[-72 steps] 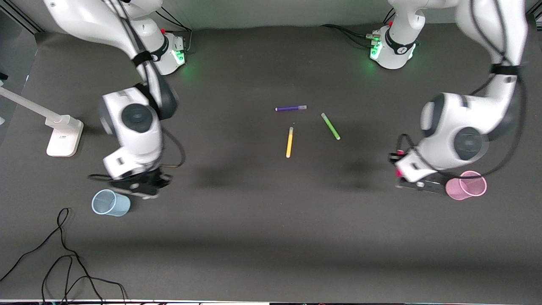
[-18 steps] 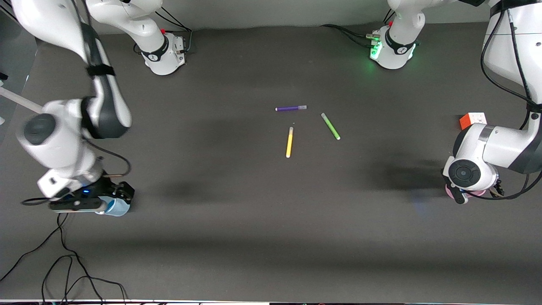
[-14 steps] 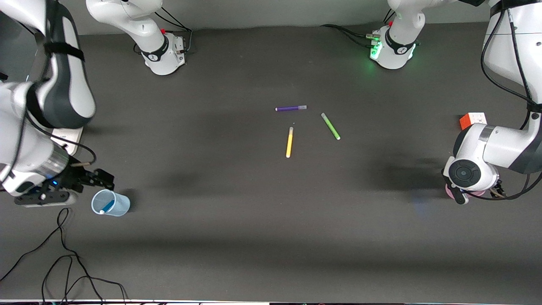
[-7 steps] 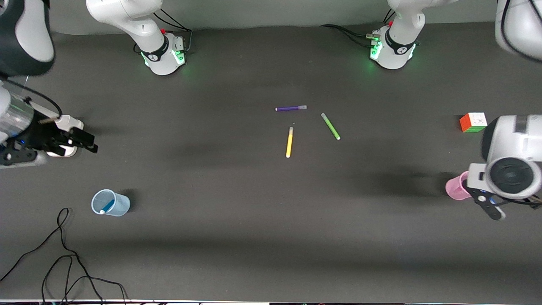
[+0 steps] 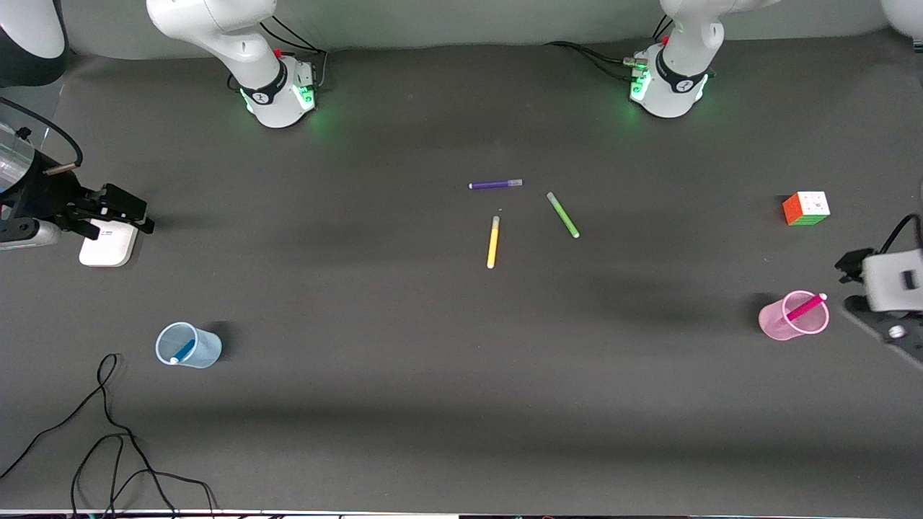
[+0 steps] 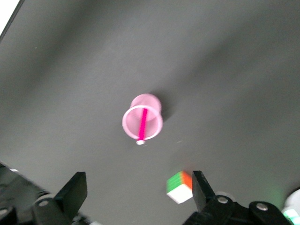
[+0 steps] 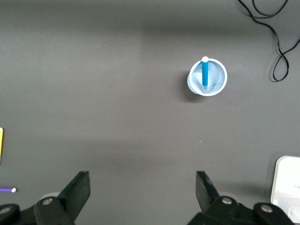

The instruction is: Place pink and blue markers in matching cups

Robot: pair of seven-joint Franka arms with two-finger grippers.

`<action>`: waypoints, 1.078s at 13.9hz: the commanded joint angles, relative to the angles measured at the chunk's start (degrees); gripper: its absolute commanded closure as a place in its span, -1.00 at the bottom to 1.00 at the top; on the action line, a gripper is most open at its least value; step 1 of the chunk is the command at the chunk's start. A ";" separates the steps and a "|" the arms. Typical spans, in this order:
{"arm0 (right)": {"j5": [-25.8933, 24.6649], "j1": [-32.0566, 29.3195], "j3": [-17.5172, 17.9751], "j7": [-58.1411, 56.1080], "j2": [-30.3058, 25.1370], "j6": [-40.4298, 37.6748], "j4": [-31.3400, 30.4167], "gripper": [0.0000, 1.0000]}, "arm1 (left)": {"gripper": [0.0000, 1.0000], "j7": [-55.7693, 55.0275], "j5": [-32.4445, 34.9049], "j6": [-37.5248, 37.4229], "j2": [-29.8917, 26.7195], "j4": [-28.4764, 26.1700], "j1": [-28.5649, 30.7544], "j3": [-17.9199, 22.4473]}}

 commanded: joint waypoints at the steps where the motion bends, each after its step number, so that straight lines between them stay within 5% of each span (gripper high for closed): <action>1: -1.20 0.22 0.43 -0.85 -1.29 -2.93 0.87 -1.00 | -1.00 -11.77 -4.53 -5.62 0.75 5.40 -0.42 -0.40; 6: -4.63 0.48 0.79 -1.64 -1.38 -3.72 0.79 -1.00 | -1.00 -34.71 -11.75 -8.88 -0.57 5.49 -0.50 -1.80; 13: -5.95 0.48 0.70 -4.01 -1.55 -3.46 0.88 -1.00 | -1.00 -42.48 -11.40 -12.48 -3.20 4.35 -0.51 -5.23; 15: -5.95 0.48 0.79 -4.01 -1.55 -3.55 0.97 -1.00 | -1.00 -42.22 -11.40 -11.79 -5.57 -0.20 -0.33 -5.24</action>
